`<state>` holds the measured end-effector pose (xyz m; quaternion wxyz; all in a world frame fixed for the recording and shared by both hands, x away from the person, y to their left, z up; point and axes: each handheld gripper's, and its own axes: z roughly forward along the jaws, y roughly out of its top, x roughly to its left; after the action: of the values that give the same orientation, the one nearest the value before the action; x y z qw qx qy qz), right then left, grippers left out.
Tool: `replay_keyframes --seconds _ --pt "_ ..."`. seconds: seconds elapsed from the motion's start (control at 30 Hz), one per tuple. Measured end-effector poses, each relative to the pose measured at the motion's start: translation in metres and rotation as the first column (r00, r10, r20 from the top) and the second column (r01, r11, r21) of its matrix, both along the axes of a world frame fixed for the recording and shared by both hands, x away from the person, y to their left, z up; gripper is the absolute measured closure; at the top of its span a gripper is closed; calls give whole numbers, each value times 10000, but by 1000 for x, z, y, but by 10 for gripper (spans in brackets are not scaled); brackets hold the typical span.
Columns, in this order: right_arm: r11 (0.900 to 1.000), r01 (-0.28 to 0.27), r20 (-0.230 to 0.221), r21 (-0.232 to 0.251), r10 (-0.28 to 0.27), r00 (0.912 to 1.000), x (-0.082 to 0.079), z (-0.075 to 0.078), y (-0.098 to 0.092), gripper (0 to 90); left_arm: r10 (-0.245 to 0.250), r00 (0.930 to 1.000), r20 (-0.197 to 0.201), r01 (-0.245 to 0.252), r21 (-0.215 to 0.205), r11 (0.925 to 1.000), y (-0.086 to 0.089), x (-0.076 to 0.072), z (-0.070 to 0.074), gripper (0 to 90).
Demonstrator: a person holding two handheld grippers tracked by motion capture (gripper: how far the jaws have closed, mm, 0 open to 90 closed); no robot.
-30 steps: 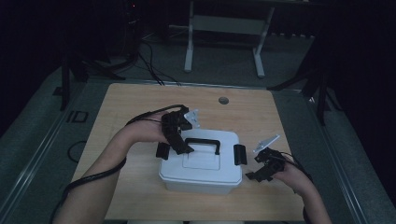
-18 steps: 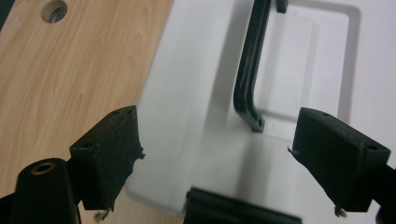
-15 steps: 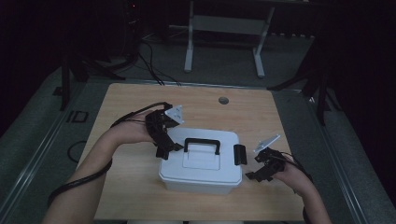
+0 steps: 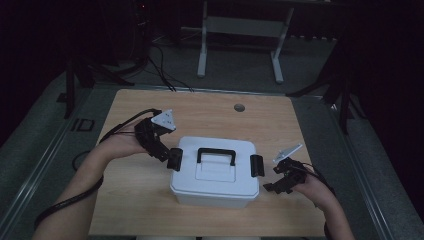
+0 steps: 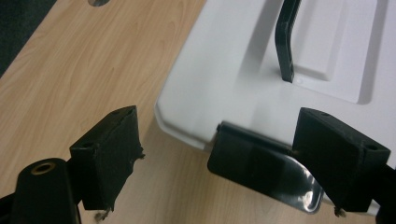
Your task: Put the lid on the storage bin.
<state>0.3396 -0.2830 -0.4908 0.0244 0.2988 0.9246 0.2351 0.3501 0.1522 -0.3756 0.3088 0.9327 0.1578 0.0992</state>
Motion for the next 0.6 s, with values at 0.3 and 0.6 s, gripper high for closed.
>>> replay_keyframes --seconds 0.3,0.6 --pt "10000 28 48 -16 -28 10000 -1 1 -1 157 465 9983 -338 -467 -61 9989 25 -4 -11 153" --pt "10000 79 36 -46 -79 10000 -2 -2 -1 157 752 9966 -350 -762 -290 9967 44 -11 -18 153"
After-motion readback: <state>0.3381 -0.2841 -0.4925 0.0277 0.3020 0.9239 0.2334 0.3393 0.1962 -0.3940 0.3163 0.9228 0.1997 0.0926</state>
